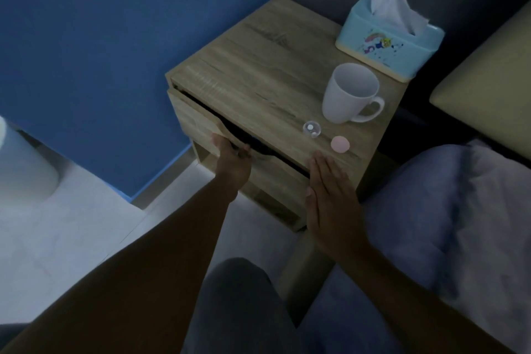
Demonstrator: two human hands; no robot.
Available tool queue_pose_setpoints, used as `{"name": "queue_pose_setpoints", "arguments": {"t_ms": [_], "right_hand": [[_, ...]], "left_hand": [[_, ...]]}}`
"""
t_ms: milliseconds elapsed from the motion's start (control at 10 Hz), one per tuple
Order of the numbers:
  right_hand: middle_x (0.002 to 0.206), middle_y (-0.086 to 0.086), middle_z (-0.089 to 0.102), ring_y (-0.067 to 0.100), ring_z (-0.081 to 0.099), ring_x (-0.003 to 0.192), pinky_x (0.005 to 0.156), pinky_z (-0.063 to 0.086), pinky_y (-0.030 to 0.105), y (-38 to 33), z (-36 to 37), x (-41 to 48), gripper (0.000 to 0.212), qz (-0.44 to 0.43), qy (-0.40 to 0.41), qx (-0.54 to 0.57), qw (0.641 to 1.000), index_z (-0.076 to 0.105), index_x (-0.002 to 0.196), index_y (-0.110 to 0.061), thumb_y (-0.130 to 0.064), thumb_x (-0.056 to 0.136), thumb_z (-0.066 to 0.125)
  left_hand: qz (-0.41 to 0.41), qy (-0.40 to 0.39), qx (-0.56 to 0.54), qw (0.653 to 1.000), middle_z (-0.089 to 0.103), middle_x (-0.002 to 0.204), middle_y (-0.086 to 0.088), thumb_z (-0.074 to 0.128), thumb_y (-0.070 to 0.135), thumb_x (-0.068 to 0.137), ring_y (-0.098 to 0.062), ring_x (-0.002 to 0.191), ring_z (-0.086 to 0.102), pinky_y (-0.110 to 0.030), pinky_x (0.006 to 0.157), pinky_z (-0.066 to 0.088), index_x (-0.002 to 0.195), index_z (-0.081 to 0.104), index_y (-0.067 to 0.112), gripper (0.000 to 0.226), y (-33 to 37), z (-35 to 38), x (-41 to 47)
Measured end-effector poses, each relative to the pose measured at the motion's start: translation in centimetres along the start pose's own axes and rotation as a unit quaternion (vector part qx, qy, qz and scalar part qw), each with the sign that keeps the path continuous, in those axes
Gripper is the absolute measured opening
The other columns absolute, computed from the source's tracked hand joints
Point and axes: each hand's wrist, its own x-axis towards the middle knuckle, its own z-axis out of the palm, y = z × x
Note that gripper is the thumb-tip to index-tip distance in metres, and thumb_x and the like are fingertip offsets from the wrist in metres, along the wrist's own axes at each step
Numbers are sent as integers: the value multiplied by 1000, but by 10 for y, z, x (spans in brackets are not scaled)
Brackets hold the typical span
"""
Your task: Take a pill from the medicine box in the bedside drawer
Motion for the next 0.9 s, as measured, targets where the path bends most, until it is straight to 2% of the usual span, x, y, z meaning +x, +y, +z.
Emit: {"name": "queue_pose_setpoints", "arguments": {"t_ms": [100,200,300,400,500,700,800,900], "right_hand": [[163,8,25,22,18,153,124,21,45,1,1,0,57,-2,3,-3,1000,29,155,-9,-30,102,27],[163,8,27,22,19,152,123,22,45,1,1,0,56,-4,7,-4,1000,31,154,-9,-28,101,31],[163,8,28,22,19,152,123,23,46,2,3,0,56,0,10,-8,1000,32,154,-9,-28,101,31],[163,7,26,21,18,153,124,21,44,3,5,-1,56,-1,15,-11,1000,31,154,-10,-28,101,32],[163,7,26,21,19,153,123,22,45,3,6,-1,56,-4,20,-7,1000,30,154,-10,-28,101,32],[163,6,27,21,19,153,123,22,45,0,5,0,56,7,13,5,1000,31,154,-10,-29,102,29],[163,7,27,22,20,152,124,20,45,-2,1,0,56,-2,15,8,1000,32,154,-10,-29,102,29],[163,7,27,22,20,152,124,20,44,-2,-3,0,56,4,12,2,1000,31,154,-10,-27,101,32]], "left_hand": [[-5,1,-5,1000,33,154,-7,49,31,97,-28,141,31,-40,108,31,153,-11,22,82,1,6,6],[-13,-3,-11,1000,31,156,-7,49,30,98,-28,143,29,-48,115,28,153,-11,23,82,2,9,10],[-7,0,-19,1000,33,154,-6,50,28,97,-25,141,31,-40,111,30,153,-10,23,82,2,13,13],[4,9,-21,1000,35,153,-4,49,23,97,-21,140,34,-27,99,31,154,-7,23,79,1,16,15],[-2,8,-23,1000,35,154,-4,48,21,97,-23,141,34,-29,98,31,154,-8,26,80,-2,18,21],[-21,-6,-17,1000,38,152,-5,47,22,97,-26,139,35,-36,104,32,154,0,28,73,-1,17,27],[-25,-18,22,999,37,152,-7,44,19,98,-27,137,37,-37,105,36,154,3,30,70,4,7,23],[-32,-21,116,993,32,156,-12,39,23,101,-28,133,42,-26,84,37,154,4,30,64,3,-4,7]]}}
